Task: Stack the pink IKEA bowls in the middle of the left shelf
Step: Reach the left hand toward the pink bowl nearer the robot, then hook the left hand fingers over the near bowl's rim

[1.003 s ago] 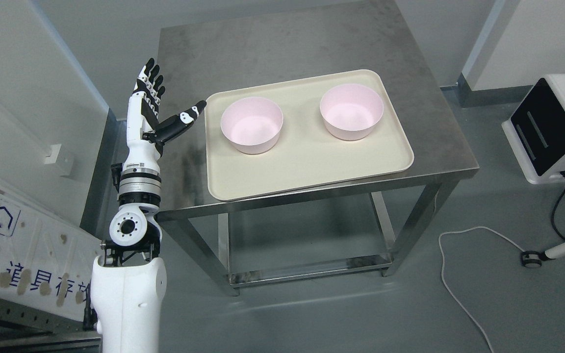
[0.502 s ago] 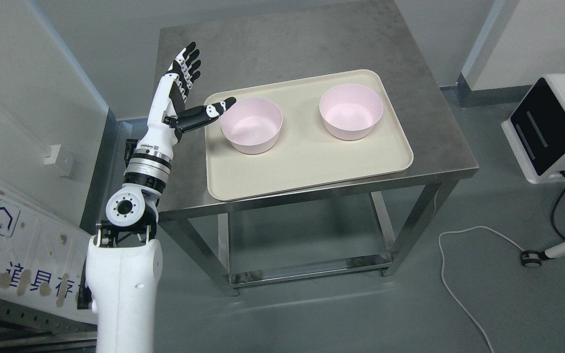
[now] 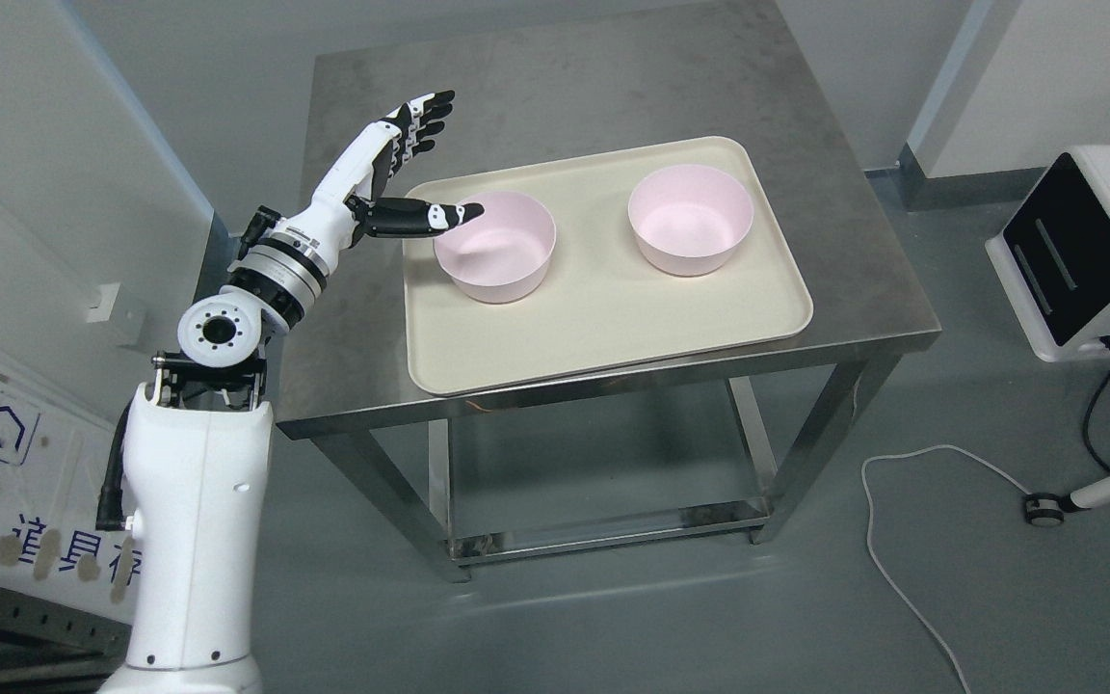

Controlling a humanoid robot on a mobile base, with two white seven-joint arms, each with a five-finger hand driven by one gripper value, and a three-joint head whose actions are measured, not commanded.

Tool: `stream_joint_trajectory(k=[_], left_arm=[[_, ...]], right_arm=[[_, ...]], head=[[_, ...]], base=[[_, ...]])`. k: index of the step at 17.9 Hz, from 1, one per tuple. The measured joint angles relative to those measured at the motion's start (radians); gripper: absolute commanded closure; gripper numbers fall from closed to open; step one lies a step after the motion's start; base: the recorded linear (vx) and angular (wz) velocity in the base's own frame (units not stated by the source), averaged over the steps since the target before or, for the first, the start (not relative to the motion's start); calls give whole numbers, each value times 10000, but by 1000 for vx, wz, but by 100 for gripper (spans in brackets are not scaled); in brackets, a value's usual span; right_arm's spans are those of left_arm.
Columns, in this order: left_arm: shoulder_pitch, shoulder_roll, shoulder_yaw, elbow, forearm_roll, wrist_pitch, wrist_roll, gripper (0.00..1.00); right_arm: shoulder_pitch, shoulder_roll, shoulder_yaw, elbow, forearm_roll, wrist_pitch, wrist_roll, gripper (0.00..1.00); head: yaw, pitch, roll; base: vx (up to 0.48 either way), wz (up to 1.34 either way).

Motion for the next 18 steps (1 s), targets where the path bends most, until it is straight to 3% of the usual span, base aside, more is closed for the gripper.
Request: stream_joint_trajectory(k=[11, 18], left_arm=[[-675, 378, -828, 1378, -677, -29, -783, 44], [-934, 411, -1112, 1991, -2001, -1192, -766, 73]], right_arm=[[0, 0, 0, 0, 0, 3, 64, 0], [0, 0, 0, 0, 0, 67, 70, 0]], head=[[0, 0, 0], [0, 0, 0]], base=[[0, 0], [0, 0]])
